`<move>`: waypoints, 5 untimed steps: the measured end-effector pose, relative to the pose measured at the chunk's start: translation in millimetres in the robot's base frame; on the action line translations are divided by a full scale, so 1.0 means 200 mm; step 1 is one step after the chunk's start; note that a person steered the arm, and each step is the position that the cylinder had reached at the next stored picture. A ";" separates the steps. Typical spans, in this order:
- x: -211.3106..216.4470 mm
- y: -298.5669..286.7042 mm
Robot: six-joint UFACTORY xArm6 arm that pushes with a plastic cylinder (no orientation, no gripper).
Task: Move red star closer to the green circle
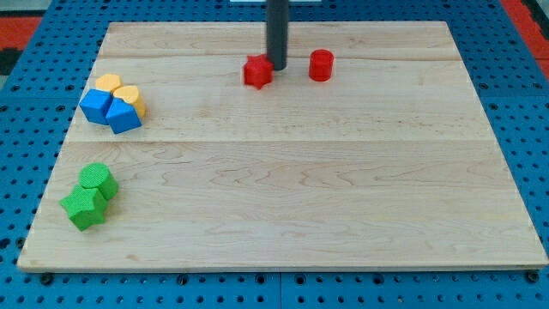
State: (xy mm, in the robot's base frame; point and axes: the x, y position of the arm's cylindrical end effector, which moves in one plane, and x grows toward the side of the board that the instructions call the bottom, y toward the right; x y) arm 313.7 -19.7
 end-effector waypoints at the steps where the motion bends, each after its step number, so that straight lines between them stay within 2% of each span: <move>1: 0.00 -0.09; 2: -0.16 -0.08; 3: -0.10 -0.24; 4: 0.12 -0.37; 5: 0.04 -0.28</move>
State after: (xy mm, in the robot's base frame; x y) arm 320.9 -74.9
